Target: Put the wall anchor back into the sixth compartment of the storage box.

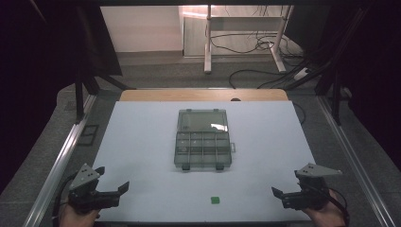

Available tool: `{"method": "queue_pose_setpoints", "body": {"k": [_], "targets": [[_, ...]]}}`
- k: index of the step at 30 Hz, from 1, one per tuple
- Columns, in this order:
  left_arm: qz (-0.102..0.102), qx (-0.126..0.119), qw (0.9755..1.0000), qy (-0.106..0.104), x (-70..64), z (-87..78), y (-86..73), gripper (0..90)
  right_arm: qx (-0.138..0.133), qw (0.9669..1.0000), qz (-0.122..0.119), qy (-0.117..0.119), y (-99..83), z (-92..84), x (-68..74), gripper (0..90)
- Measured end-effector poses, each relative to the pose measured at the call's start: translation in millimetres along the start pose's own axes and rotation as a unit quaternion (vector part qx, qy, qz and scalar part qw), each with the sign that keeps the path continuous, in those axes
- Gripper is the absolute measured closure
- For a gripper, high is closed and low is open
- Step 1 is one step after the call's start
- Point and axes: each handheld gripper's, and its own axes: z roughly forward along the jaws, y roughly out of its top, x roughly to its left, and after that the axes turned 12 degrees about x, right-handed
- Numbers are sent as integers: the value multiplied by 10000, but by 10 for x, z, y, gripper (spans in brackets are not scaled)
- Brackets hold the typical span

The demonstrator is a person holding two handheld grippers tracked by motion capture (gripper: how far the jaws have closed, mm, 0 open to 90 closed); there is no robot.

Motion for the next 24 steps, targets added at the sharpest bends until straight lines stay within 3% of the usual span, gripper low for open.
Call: {"method": "queue_pose_setpoints", "body": {"k": [24], "targets": [[-5,4,10000,45,-9,-16,-15,23,34,9998,-209,12,74,73,74,0]]}}
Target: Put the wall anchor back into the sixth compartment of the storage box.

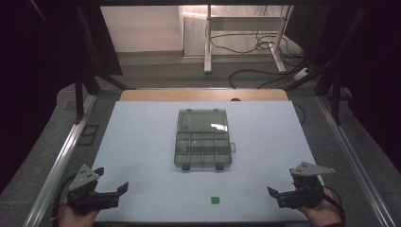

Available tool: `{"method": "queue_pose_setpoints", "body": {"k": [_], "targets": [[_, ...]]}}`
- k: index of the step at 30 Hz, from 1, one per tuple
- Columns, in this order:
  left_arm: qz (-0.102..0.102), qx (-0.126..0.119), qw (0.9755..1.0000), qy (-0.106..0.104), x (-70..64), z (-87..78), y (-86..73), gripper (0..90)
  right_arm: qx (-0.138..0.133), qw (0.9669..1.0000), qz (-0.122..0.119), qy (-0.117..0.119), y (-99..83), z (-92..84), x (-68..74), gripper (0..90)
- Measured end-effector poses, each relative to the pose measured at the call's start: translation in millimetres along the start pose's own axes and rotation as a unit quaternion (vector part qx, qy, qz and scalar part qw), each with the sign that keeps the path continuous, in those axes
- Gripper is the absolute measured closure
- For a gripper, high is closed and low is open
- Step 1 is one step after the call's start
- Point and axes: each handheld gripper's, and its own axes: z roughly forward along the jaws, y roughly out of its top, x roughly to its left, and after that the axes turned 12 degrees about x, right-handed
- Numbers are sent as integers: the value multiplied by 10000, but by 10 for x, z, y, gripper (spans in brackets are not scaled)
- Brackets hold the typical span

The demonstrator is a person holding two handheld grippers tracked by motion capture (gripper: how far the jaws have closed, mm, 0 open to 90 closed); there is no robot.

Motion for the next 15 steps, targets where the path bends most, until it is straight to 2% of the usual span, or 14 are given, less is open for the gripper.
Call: {"method": "queue_pose_setpoints", "body": {"k": [4,7,15], "targets": [[-17,8,10000,3,4,3,1,21,30,10000,-69,-21,27,17,27,0],[47,1,10000,-5,-15,5,9,18,32,9999,-167,-8,66,43,48,0],[47,60,10000,-32,-14,19,15,0,104,9994,-314,143,160,114,102,0]]}}
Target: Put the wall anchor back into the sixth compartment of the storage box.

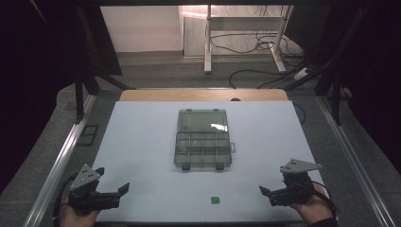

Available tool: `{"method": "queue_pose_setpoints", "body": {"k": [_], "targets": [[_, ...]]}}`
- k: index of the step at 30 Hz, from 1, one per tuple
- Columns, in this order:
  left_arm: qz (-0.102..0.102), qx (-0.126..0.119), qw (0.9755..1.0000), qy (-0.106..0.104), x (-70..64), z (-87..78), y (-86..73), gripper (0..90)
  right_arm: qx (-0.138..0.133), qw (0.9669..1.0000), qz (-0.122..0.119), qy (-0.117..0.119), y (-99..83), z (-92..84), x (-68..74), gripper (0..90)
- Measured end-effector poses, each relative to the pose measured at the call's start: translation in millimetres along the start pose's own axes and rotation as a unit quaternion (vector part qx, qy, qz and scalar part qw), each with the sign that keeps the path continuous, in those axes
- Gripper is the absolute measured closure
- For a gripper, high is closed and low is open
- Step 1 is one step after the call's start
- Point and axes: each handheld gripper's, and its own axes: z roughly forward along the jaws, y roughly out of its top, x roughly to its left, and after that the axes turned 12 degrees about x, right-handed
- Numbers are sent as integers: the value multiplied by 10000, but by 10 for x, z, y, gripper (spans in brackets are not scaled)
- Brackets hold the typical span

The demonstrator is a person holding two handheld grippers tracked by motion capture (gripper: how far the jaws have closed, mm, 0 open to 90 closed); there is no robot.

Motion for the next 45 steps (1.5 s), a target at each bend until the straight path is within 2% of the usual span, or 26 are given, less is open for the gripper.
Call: {"method": "queue_pose_setpoints", "body": {"k": [7,15,20,26,39,45], "targets": [[76,60,10000,22,-14,11,8,0,-32,9997,29,245,107,74,71,0],[17,47,10000,-15,-1,11,6,0,80,9997,-105,226,173,137,113,0],[12,49,10000,-30,2,12,6,0,114,9994,-10,337,237,177,140,0],[15,54,10000,-41,5,14,7,0,174,9991,-51,387,307,227,185,0],[-3,59,10000,-35,6,15,6,0,362,9986,-244,292,404,322,261,0],[8,68,10000,-33,5,16,7,0,481,9980,-380,126,455,393,322,0]]}}
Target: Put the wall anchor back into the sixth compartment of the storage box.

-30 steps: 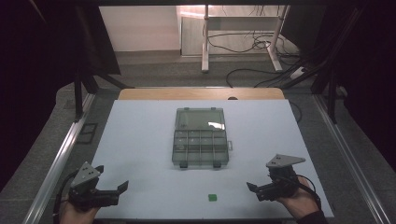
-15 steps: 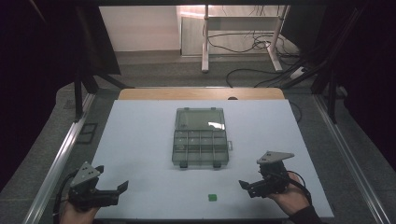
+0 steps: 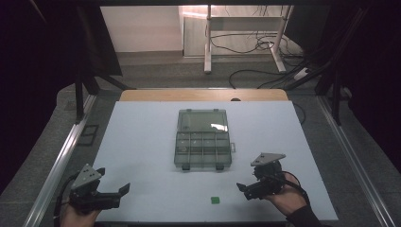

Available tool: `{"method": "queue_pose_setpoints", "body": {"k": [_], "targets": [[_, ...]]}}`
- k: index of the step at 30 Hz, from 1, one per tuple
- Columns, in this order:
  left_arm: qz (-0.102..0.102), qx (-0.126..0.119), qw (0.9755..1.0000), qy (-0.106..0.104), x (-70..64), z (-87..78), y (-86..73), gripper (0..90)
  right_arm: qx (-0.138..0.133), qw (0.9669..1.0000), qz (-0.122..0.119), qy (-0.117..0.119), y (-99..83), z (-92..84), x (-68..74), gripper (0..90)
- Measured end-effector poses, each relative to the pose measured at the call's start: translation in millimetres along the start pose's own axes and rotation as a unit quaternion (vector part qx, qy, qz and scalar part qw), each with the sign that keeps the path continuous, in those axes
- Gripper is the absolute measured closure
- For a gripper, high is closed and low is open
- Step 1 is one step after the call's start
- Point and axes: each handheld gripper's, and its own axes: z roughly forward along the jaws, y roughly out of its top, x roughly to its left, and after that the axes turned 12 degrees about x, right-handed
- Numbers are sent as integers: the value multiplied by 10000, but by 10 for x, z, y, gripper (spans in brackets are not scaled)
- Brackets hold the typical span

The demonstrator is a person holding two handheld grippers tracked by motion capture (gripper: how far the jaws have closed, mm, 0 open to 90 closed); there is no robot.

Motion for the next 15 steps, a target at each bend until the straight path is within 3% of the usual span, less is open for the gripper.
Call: {"method": "queue_pose_setpoints", "body": {"k": [4,15], "targets": [[1,2,10000,1,0,0,0,0,50,10000,-62,-35,33,29,31,0],[-5,17,10000,11,0,2,1,0,141,9997,-149,165,176,133,108,0]]}}
